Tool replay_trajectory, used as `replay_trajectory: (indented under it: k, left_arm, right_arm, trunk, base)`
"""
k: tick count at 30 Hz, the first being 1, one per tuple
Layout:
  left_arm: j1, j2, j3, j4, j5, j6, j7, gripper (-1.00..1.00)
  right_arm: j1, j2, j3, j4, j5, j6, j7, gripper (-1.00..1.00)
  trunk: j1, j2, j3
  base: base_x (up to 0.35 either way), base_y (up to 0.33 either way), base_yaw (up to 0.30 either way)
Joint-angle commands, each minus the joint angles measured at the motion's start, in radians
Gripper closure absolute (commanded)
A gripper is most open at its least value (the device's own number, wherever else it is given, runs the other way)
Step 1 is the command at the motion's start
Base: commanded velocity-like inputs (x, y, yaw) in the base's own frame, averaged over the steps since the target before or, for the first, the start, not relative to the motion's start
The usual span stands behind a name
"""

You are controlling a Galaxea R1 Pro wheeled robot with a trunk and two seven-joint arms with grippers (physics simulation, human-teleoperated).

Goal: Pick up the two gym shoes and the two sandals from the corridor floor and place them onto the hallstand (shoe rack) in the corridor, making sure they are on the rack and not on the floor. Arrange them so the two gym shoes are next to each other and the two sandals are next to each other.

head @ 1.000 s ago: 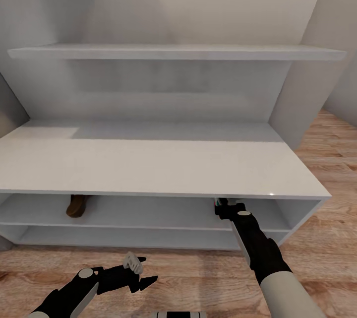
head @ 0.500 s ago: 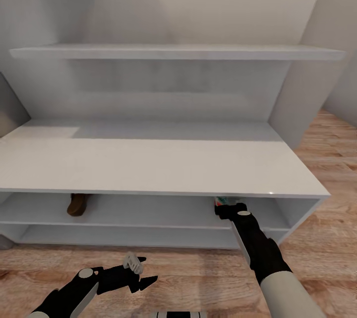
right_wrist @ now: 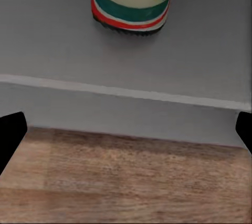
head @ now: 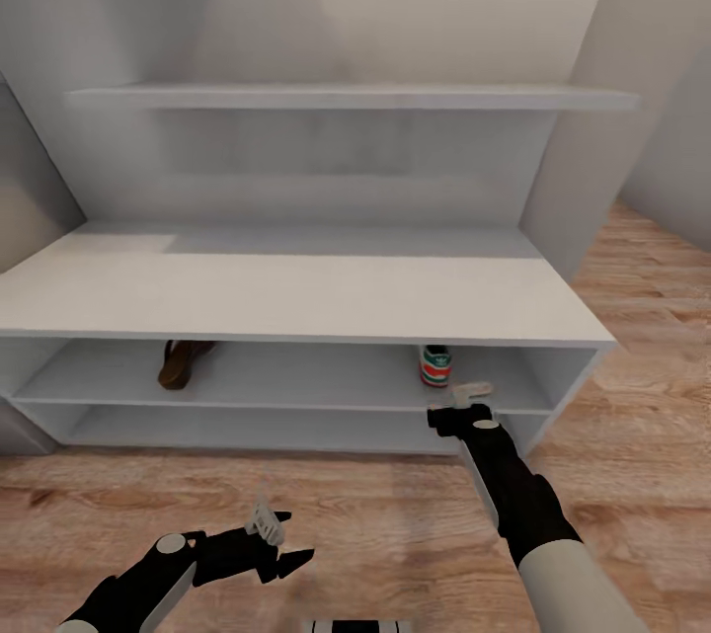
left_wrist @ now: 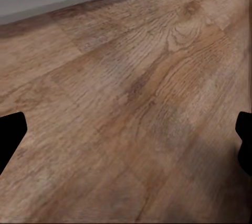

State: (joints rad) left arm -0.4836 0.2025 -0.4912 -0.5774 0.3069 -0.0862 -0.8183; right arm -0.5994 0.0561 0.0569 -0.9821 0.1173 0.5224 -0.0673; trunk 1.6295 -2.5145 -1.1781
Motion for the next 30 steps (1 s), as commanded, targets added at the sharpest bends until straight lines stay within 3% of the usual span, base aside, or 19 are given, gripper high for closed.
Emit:
replay_trajectory:
  k: [1, 20, 25, 30]
  left_arm:
    - [-0.001, 0.001, -0.007, 0.001, 0.005, -0.009, 0.002, -1.0]
    - [-0.001, 0.005, 0.005, -0.014, 0.006, -0.008, 0.0, -1.0]
    - [-0.001, 0.011, 0.007, -0.079, 0.006, -0.005, 0.0, -1.0]
    - [-0.002, 0.038, 0.014, -0.141, 0.007, -0.004, 0.0, -1.0]
  right_arm:
    - [0.0, 0.0, 0.001, -0.001, 0.01, 0.007, 0.0, -1.0]
    - [0.009, 0.001, -0.001, -0.002, 0.011, 0.007, -0.006, -1.0]
    - [0.011, 0.001, -0.002, -0.009, 0.011, 0.007, -0.007, -1.0]
    - [0.012, 0.001, -0.002, -0.023, 0.011, 0.006, -0.007, -1.0]
  trunk:
    - [-0.001, 0.0, -0.001]
    - [-0.001, 0.0, -0.001]
    - [-0.001, 0.0, -0.001]
    - [-0.001, 0.0, -0.001]
  base:
    - [-0.339, 0.0, 0.0]
    - [-0.34, 0.0, 0.0]
    - [-0.34, 0.0, 0.0]
    - [-0.339, 0.0, 0.0]
